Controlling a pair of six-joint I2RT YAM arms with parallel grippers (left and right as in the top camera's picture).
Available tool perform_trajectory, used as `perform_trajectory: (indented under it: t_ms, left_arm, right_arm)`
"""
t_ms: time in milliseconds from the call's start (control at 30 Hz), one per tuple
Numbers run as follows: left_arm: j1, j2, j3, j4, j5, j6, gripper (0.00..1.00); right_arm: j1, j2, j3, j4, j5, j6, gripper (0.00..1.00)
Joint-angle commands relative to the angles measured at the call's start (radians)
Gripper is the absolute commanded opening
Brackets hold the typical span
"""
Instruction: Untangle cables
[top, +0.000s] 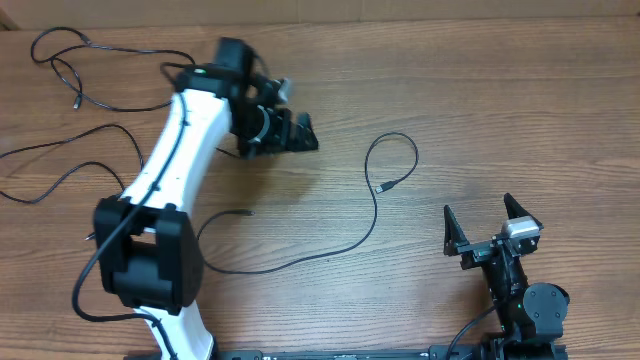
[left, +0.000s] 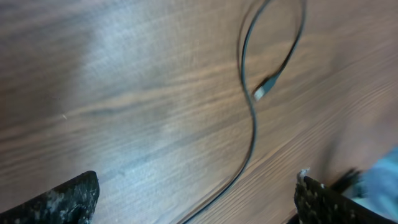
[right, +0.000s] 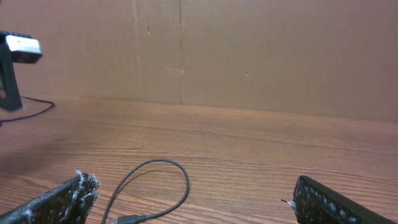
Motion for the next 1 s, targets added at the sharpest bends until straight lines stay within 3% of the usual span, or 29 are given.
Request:
perform_trajectory:
  t_ms: [0, 433, 967]
  left_arm:
    - [-0.08, -0.003, 0.008, -0.026, -0.153, 0.03, 1.0]
    - [-0.276, 0.01, 0.006, -0.027, -0.17, 0.026, 1.0]
    - [-0.337, 0.032, -0.013, -0.1, -0.171, 0.072, 1.0]
  right_arm:
    - [0.003, -0.008, -0.01, 0.005, 0.008, -0.002, 1.0]
    - [0.003, -0.008, -0.01, 0.005, 0.008, -0.002, 1.0]
    - [0.003, -0.008, -0.01, 0.005, 0.008, -0.002, 1.0]
